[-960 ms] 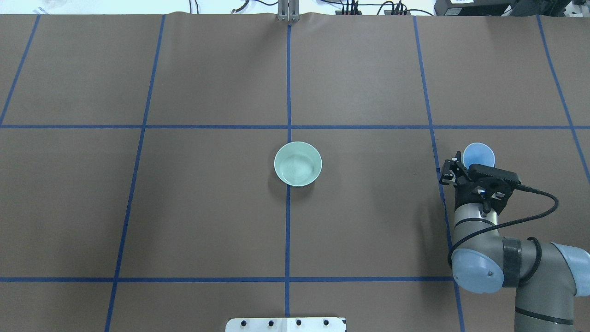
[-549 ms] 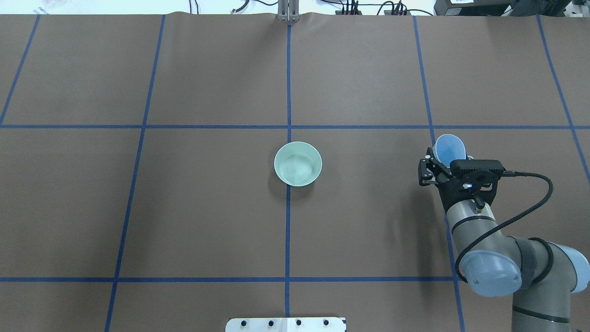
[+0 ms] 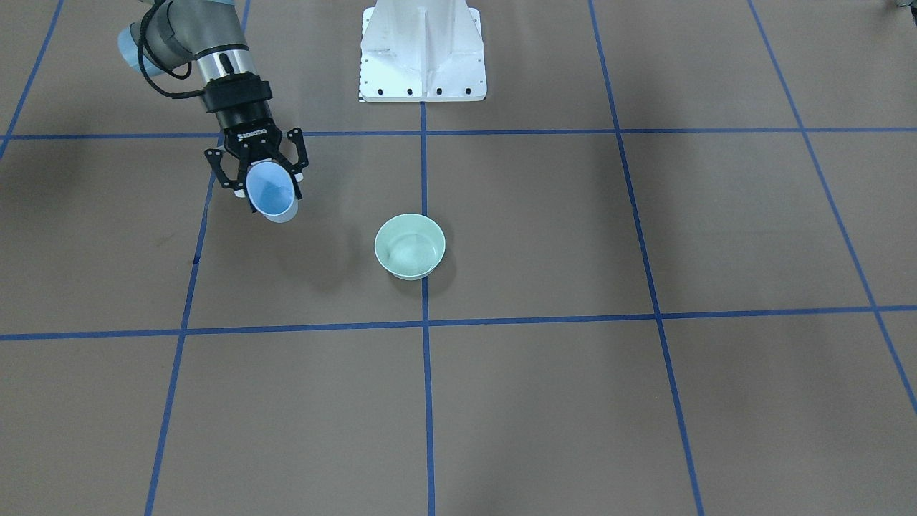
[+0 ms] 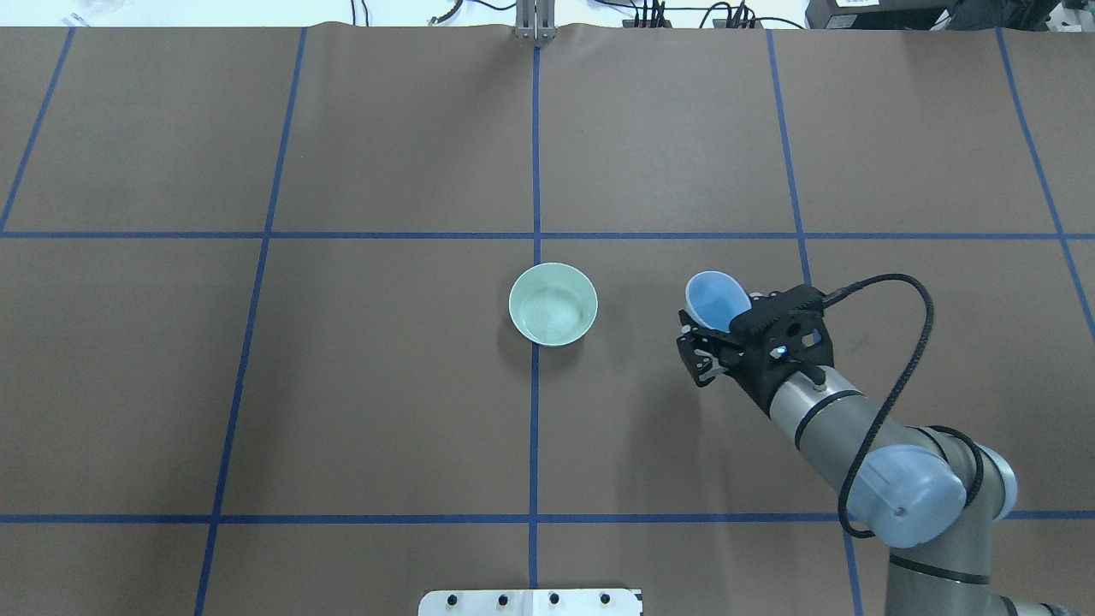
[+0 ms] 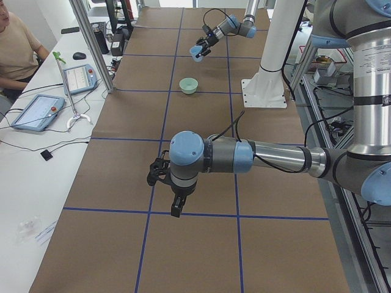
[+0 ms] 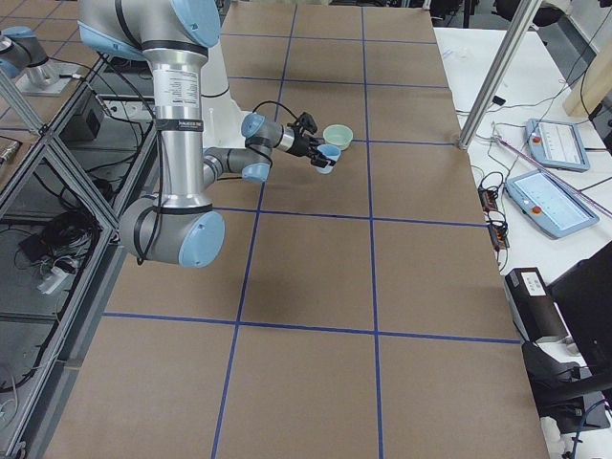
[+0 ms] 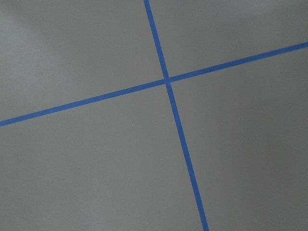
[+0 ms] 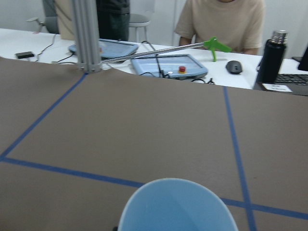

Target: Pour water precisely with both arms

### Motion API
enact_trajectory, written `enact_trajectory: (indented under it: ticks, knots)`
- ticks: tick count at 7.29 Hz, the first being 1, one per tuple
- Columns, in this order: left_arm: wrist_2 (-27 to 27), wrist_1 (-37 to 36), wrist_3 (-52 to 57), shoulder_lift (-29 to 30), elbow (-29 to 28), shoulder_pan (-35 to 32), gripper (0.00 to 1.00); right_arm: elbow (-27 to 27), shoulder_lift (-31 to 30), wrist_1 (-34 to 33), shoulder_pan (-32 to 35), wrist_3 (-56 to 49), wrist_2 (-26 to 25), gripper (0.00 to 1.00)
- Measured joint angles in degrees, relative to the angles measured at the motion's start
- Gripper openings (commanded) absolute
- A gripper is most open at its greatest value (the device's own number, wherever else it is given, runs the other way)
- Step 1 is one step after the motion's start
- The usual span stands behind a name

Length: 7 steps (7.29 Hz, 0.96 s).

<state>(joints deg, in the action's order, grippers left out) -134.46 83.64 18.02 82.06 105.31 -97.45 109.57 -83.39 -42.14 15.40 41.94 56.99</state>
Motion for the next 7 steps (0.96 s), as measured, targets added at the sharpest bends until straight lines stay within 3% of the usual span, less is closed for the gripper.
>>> enact_trajectory:
  ticks: [2,5,7]
  knots:
    - [-0.17,-0.22,-0.06,-0.82,-0.11,-0.44,1.0,-2.02,7.31,-4.42,1.78,-9.31,12.11,0.0]
    - [-0.39,-0.24,-0.09,-2.58,-0.22,-1.61,1.0,-2.66,19.78,-25.44,4.88,-11.57,24.79,0.0]
    - [-0.44,-0.13,-0.09,-3.35,-0.24,-2.17,1.0,-2.79,24.56,-38.29,7.42,-11.46,31.19,0.0]
